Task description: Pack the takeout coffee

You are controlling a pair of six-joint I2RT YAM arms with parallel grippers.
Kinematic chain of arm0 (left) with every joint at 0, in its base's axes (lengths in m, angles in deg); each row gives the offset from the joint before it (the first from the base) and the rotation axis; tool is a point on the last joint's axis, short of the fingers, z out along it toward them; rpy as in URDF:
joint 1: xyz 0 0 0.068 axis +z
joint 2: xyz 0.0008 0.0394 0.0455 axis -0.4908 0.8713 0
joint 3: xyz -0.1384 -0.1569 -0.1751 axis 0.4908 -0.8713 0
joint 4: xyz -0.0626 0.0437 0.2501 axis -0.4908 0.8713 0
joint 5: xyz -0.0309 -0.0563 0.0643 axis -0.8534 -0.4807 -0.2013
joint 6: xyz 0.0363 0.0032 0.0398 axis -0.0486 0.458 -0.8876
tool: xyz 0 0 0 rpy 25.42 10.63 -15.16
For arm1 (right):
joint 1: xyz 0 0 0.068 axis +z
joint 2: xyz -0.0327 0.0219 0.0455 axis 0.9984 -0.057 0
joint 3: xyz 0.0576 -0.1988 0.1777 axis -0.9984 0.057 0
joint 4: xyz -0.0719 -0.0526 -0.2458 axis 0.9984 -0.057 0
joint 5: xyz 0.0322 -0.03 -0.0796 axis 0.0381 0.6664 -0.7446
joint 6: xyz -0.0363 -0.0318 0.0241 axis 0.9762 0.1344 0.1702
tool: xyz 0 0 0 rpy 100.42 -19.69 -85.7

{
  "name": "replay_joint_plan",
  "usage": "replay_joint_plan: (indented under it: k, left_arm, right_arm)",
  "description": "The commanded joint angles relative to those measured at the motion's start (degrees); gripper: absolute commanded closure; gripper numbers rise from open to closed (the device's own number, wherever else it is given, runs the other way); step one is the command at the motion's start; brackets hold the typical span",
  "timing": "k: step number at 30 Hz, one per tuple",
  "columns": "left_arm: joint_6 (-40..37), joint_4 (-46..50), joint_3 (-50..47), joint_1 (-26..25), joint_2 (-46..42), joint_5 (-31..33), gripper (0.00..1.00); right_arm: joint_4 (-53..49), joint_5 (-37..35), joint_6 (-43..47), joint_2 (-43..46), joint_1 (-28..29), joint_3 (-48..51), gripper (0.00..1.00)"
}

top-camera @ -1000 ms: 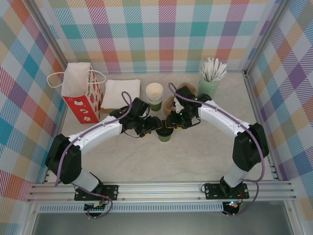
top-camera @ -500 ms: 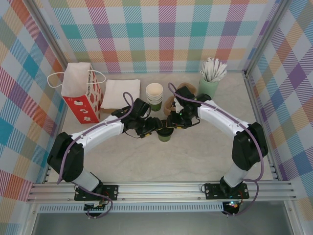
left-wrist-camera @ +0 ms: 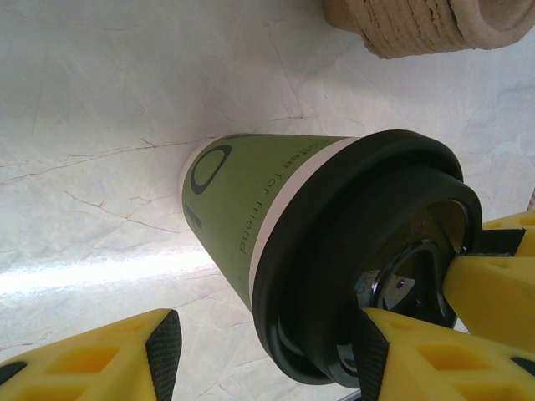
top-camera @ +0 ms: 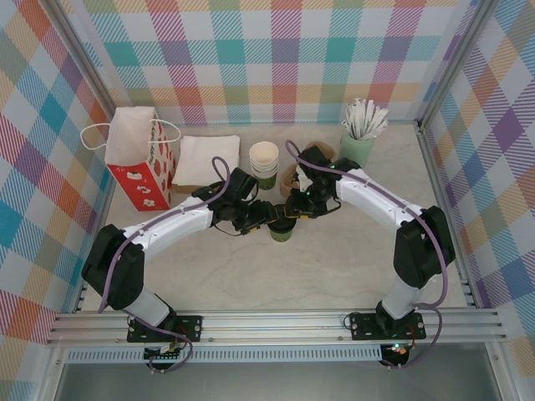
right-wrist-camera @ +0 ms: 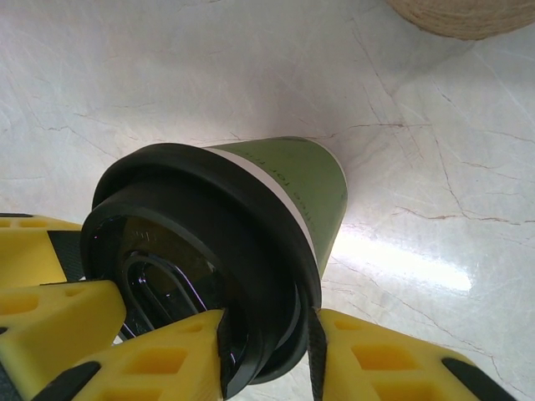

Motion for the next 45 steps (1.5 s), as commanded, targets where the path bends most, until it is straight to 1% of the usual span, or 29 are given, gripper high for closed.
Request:
replay_joint_plan:
  k: [1,11,18,30,34,39,45]
  left_arm:
    - [-0.9,3.6,-1.6,-0.5,2.2,2.6,0.43]
    - [-0.9,4.0,-3.4,-0.5,2.8,3.3,0.45]
    - [0.7,3.1,-7.5,-0.6,1.7,3.2,0.46]
    - [1.9,2.2,-9.3,-0.7,1.0,3.6,0.46]
    - [2.1,1.6,-8.9,-0.6,0.9,3.2,0.46]
    - [2.0,1.6,-6.3,-0.7,-0.1,3.5,0.46]
    - [0.6,3.9,-1.0,-0.6,-0.6,4.4,0.42]
  right_arm:
    - [-3.8,-1.1,1.6,-2.8,-0.2,0.0,0.69]
    - [-8.2,-1.5,3.3,-5.9,-0.2,0.9,0.7]
    - [-10.8,-1.7,4.4,-7.0,-0.2,2.1,0.71]
    - [-11.7,-2.1,5.7,-12.4,-0.1,1.6,0.72]
    - [-12.7,-2.6,6.2,-13.7,-0.1,0.2,0.72]
    - [-12.5,-2.7,6.2,-11.4,-0.2,-3.0,0.72]
    - [-11.6,-1.8,6.2,-9.6,-0.2,-6.6,0.69]
